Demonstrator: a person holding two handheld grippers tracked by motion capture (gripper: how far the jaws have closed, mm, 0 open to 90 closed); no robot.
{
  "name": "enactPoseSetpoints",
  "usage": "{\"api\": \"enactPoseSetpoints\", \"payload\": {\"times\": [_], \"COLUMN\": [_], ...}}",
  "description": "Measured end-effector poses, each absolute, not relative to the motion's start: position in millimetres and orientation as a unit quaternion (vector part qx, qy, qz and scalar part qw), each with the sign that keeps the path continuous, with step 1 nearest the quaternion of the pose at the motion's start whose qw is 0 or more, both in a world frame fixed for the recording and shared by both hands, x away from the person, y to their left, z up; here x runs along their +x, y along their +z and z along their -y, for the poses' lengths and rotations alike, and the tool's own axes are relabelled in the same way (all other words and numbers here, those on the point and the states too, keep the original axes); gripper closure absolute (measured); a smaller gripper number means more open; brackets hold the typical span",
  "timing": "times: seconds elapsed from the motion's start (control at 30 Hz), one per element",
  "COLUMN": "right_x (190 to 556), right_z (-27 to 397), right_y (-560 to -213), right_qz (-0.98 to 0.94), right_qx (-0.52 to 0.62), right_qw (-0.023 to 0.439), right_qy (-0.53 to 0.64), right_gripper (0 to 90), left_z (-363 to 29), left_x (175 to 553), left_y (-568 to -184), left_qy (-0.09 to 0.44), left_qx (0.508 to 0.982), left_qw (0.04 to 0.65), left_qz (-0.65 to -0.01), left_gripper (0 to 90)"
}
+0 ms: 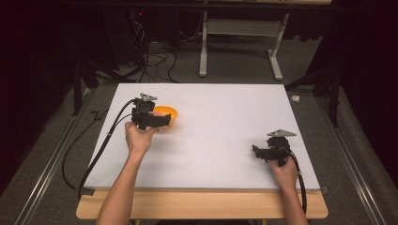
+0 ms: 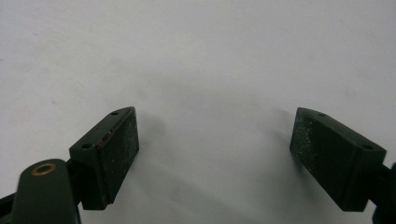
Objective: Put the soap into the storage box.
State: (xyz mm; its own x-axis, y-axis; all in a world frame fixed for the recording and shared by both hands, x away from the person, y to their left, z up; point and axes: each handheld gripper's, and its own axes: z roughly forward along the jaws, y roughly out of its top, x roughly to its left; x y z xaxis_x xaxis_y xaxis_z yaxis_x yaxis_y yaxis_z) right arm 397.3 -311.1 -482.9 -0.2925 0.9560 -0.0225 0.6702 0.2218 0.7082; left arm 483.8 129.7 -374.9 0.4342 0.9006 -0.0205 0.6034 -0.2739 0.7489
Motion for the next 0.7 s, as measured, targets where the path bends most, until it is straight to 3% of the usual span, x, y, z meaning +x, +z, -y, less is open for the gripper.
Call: {"api": "enactPoseSetpoints", "payload": {"times": [0.7], "right_x": [397], "right_z": [311], "right_y": [-483], "right_qz": [-0.745], "right_qx": [0.545], "right_qw": [0.237], "right_qy": [0.302], "right_gripper": [16.0], "left_z": [-122], "left_x": [525], "left_y": [-397], "left_qy": [0.216], "left_qx": [0.746], "left_qw": [0.322], "left_qz": [-0.541], "left_gripper": [14.0]}}
